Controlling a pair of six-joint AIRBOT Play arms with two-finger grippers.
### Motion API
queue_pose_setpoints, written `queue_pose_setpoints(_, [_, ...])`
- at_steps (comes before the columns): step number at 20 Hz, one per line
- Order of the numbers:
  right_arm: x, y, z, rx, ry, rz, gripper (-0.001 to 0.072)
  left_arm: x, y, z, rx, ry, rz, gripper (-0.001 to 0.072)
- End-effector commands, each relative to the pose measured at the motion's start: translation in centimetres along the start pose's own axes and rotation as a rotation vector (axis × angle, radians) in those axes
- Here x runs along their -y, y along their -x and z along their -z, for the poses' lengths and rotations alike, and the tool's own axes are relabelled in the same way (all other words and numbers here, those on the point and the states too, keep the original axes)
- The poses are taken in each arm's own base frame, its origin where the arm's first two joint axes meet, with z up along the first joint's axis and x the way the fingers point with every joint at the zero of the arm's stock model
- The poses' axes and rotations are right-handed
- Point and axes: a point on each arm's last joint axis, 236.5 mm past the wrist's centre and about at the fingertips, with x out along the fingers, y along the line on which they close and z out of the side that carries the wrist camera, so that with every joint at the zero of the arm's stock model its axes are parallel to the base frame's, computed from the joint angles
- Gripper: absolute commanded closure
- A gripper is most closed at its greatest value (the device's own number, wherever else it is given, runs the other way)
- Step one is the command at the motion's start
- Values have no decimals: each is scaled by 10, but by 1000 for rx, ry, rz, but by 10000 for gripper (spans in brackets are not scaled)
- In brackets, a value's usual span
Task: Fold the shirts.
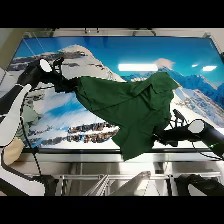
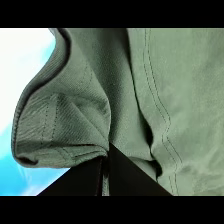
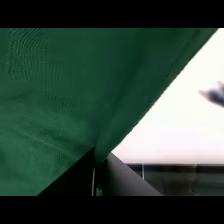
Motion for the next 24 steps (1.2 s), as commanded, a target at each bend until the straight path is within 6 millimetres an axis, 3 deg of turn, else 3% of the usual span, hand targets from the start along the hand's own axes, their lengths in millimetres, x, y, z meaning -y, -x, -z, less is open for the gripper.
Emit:
queue_pose_setpoints(1, [-14, 13, -12, 80, 54, -35, 688, 2, 10, 2, -5, -24, 1, 692])
queue_pose_setpoints(4, [-27, 54, -35, 213, 131, -39, 689, 12, 39, -4, 47, -77, 11, 692])
queue_pose_setpoints(6, [-29, 98, -56, 305, 162, -18, 689, 21, 65, -4, 79, -124, 18, 692])
queue_pose_setpoints(9, [-32, 180, -86, 476, 192, 23, 689, 39, 119, -7, 175, -190, 31, 692])
queue_pose_setpoints(12, [-55, 277, -105, 689, 256, 12, 689, 61, 187, -6, 317, -234, 51, 691])
queue_pose_setpoints(15, [-89, 369, -106, 893, 345, 0, 689, 86, 273, 6, 505, -289, 75, 691])
queue_pose_setpoints(17, [-115, 424, -96, 1024, 403, -22, 689, 104, 340, 20, 654, -333, 93, 691])
queue_pose_setpoints(20, [-143, 487, -71, 1178, 466, -52, 689, 132, 451, 50, 920, -402, 127, 691])
queue_pose_setpoints(22, [-158, 523, -50, 1272, 505, -71, 689, 148, 527, 82, 1115, -445, 153, 691])
queue_pose_setpoints(24, [-169, 553, -25, 1356, 540, -88, 689, 158, 586, 116, 1281, -475, 178, 692])
